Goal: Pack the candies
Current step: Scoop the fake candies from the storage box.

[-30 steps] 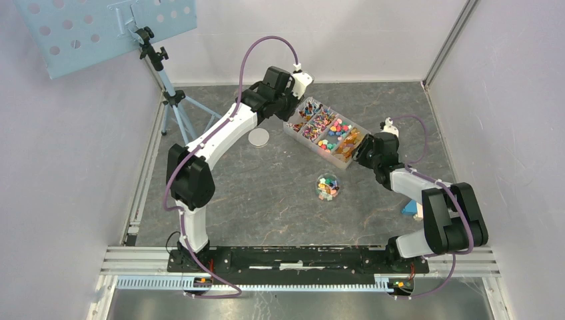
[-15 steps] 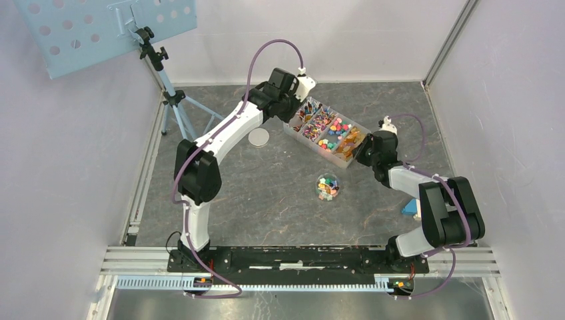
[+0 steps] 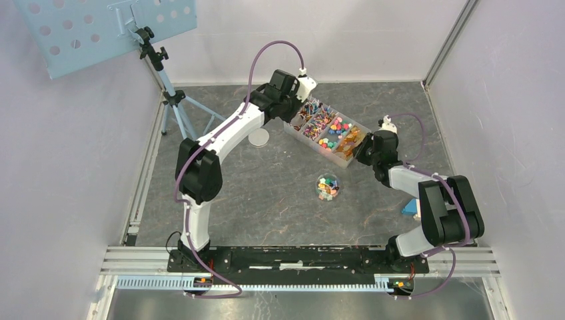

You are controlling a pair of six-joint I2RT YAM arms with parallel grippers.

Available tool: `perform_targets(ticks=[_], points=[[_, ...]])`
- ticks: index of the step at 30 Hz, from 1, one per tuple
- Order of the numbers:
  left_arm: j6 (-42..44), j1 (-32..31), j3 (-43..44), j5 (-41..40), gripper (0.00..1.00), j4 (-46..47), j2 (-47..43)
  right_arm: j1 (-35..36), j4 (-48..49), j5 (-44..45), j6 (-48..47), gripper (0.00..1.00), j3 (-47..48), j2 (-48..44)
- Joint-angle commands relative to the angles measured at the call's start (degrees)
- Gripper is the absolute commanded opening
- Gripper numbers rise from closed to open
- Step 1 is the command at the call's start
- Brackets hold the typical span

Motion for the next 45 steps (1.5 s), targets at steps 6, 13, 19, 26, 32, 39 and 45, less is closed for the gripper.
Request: perform_targets(ticks=[6,13,19,26,32,39,45], points=[[-0.26,0.95,-4.89,-0.41,0.02,4.88,-1.54,0.10,-0.59,-2.23,-2.88,0.14,0.97,1.20],[-0.06,1.13,-6.39,-1.37,0.02,4.02,-2.80,0.17,-0.84,-2.32,-3.05,0.13,1.36,1.17],[-0.42,1.30,-9.39,-1.90,0.02,5.42,-4.45,0.17,-0.90,-2.36,-3.01,0.12,1.54,1.17],[-1.43,1.55,-11.16,-1.88,0.02,6.58,-4.28,0.14,-1.35,-2.31,-3.57,0.12,1.91,1.17],[-1.95,1.57,-10.13,-1.91,0.02,7.46,-3.43,0.10,-1.29,-2.65,-3.58,0.12,2.04,1.17],[-2.55,1.53,-9.96,-1.75,0.02,8.05,-2.84,0.11,-1.49,-2.66,-3.57,0.11,2.28,0.73],[-2.61,1.56,-6.40,-0.41,0.02,6.77,-1.03,0.17,-0.06,-3.53,-3.76,0.11,1.19,0.65]])
